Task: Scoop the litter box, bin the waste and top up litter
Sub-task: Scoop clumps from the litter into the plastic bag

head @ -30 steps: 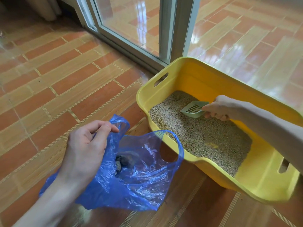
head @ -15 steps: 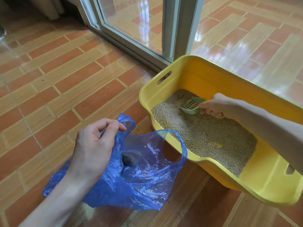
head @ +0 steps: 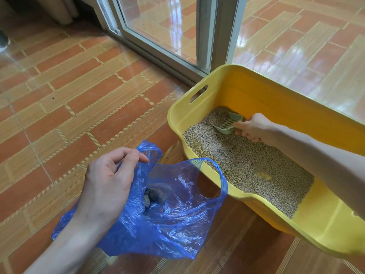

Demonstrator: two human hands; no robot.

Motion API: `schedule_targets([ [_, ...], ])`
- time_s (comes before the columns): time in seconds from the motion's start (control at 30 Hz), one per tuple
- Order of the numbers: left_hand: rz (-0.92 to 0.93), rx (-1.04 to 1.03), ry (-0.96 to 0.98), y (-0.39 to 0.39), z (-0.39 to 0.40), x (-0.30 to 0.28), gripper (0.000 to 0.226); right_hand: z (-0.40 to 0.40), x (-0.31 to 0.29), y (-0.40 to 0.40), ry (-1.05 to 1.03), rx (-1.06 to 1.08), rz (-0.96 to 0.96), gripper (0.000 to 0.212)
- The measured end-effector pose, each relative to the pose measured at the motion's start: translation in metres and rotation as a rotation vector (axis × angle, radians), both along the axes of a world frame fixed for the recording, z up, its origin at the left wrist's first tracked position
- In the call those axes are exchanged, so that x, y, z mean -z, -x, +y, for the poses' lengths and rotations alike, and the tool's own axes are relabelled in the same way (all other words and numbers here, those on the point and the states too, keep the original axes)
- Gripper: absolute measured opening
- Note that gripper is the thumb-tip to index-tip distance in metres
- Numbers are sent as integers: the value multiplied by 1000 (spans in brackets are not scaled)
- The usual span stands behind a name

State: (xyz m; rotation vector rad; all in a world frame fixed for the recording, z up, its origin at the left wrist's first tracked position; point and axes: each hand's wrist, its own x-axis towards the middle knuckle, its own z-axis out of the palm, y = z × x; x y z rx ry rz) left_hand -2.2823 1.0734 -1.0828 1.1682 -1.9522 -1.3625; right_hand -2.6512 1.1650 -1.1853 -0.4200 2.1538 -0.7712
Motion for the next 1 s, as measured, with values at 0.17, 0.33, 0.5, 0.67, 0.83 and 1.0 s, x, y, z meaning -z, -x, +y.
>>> schedule_targets([
  [0.17,0,5,-5,2,0,2,29,8,15,-6,90,7,18,33],
  [0.33,-9,15,-4,3,0,1,30,18,24,-18,210,8,79,40],
  [0.5,2,16,-18,4,2,0,31,32,21,-31,268,35,35,38],
  [0.67,23,24,-32,4,4,-2,31,53,14,-42,274,124,-33,34],
  [0.83,28,28,-17,-1,2,-1,28,70,5,-50,284,144,-56,35],
  [1.0,41,26,-27,-3,0,-4,30,76,0,-60,281,134,-78,37],
])
